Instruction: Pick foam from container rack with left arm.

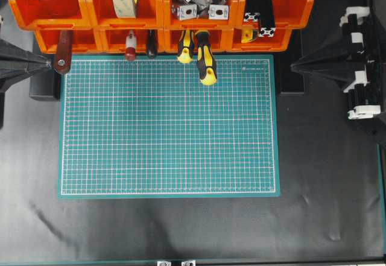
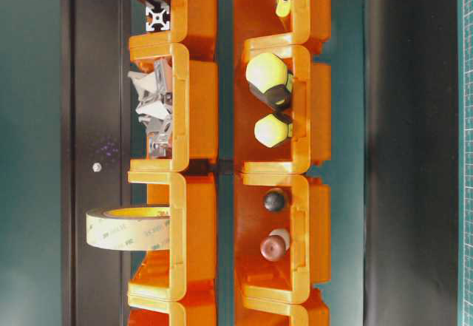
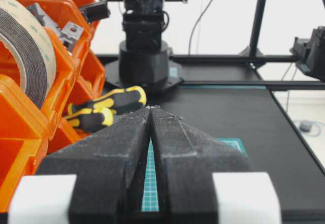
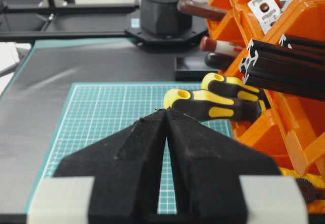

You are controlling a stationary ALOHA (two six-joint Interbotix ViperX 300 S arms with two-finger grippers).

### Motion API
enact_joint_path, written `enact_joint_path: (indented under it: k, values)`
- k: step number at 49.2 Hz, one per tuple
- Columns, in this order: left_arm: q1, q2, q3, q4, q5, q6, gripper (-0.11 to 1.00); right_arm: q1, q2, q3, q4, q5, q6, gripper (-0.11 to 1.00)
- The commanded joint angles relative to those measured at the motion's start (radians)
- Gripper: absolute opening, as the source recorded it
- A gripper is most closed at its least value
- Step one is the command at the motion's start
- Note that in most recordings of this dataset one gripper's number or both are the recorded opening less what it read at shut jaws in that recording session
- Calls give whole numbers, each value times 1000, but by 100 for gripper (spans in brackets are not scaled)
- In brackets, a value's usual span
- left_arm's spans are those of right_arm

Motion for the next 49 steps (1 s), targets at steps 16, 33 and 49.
enact_joint_path:
  k: [16,33,49]
  values:
    - [5,71,-331,52,241,-436,0,5,-21,-34,6,-83,54,-1]
    - [123,244,-742,60,712,-867,0,5,-34,-38,5,-72,98,-1]
    - [198,394,-942,58,899,-992,0,21,-35,-38,6,-52,98,-1]
